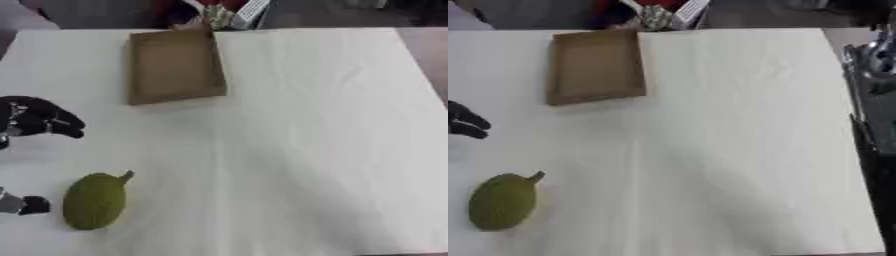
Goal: Pick up objects on the table and place them in the box.
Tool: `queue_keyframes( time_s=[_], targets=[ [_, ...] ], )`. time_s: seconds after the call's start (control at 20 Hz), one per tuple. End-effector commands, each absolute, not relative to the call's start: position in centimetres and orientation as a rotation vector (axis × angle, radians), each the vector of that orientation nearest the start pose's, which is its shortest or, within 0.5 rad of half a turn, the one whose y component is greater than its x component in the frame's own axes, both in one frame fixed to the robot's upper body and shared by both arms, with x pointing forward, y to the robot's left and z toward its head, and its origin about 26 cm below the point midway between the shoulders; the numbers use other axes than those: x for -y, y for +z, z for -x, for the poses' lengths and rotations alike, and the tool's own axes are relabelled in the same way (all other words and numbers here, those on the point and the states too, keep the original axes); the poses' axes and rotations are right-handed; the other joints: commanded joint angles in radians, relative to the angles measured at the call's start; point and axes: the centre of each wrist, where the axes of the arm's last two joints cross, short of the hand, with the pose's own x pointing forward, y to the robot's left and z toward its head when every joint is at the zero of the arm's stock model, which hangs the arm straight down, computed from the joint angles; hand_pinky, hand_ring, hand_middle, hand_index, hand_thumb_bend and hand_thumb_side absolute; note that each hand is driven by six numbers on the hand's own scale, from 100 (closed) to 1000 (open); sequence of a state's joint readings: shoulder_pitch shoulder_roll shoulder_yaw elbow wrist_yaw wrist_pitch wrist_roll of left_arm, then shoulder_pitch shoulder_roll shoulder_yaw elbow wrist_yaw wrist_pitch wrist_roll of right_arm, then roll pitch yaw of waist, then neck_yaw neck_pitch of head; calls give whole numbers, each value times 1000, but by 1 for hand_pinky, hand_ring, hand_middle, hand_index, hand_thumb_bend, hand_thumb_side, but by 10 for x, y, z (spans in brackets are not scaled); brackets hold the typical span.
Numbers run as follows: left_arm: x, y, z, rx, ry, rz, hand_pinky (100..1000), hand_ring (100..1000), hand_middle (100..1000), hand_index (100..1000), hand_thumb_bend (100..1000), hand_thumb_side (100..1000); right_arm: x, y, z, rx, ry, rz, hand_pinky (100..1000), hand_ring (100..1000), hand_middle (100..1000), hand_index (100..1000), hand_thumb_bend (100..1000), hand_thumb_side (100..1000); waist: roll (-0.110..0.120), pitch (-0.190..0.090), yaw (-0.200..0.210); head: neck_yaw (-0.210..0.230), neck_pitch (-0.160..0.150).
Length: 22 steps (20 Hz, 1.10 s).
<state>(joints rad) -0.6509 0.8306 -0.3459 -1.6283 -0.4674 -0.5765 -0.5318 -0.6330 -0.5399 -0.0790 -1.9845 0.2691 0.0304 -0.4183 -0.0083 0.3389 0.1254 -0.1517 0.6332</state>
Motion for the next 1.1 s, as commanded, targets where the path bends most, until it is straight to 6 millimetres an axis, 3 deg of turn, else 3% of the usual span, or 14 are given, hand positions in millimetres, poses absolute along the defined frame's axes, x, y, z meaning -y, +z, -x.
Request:
queue_keyframes(
  time_s=[0.05, 0.2, 0.7, 1.1],
  targets=[
    [-287, 251, -372, -1593, 2752, 495, 914, 875, 841, 905, 527, 732, 274, 332, -301, -3257, -93, -1068, 819, 751, 654, 860, 100, 615, 2, -18, 2, -3, -2],
    [-284, 247, -374, -1578, 2763, 467, 912, 871, 837, 910, 467, 765, 274, 332, -301, -3260, -93, -1063, 820, 751, 654, 859, 100, 615, 2, -17, 3, -4, -5],
    [-281, 238, -380, -1583, 2792, 364, 887, 848, 796, 892, 469, 729, 272, 331, -302, -3273, -84, -1044, 821, 752, 651, 860, 100, 614, -6, -9, 2, -6, -17],
    [-282, 224, -379, -1591, 2852, 235, 883, 841, 779, 904, 447, 823, 270, 333, -302, -3281, -78, -1019, 822, 753, 650, 860, 100, 614, -12, 2, -6, -3, -26]
  ],
)
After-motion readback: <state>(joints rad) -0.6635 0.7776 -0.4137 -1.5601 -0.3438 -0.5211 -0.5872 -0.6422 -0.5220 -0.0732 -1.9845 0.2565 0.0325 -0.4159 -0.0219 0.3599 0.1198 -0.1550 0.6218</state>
